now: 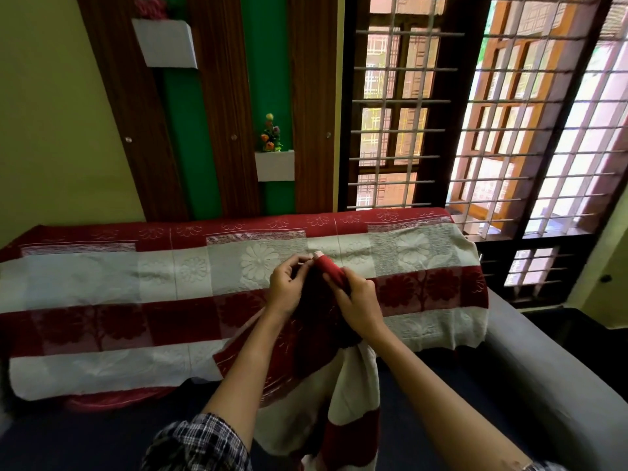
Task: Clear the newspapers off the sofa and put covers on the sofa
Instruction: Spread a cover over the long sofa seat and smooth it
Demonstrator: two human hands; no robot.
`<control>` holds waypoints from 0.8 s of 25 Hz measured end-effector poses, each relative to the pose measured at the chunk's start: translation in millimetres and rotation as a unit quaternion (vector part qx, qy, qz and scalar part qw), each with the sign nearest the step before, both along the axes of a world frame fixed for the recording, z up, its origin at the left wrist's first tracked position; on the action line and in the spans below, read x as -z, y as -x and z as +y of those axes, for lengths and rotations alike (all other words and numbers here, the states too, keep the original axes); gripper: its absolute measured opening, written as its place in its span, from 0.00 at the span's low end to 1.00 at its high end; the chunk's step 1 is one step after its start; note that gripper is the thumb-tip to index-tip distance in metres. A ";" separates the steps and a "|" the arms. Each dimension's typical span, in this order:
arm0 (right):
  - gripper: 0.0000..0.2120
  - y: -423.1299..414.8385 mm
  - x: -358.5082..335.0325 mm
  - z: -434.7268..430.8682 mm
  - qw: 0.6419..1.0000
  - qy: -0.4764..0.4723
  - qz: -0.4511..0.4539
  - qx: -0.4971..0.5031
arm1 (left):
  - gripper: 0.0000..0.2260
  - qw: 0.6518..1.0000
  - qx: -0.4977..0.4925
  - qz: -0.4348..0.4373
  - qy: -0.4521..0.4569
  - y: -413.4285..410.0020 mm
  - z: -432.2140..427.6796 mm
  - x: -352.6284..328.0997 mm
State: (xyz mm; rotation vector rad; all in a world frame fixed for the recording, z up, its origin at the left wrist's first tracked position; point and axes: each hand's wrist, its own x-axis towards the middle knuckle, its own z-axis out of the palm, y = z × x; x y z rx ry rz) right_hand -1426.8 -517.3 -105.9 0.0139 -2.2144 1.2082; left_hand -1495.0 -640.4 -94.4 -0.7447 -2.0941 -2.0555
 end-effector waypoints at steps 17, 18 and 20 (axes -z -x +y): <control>0.16 0.7 -9.5 27.4 0.983 0.168 -0.030 0.070 | 0.04 0.971 -0.159 0.167 0.067 -13.6 -0.1 21.3; 0.15 1.8 -9.4 30.1 0.985 0.144 -0.046 0.079 | 0.05 0.962 -0.168 0.204 0.067 -15.8 0.1 20.2; 0.16 -1.2 -13.6 35.1 0.992 0.045 -0.080 0.080 | 0.10 0.953 -0.158 0.250 0.061 -19.6 0.1 17.1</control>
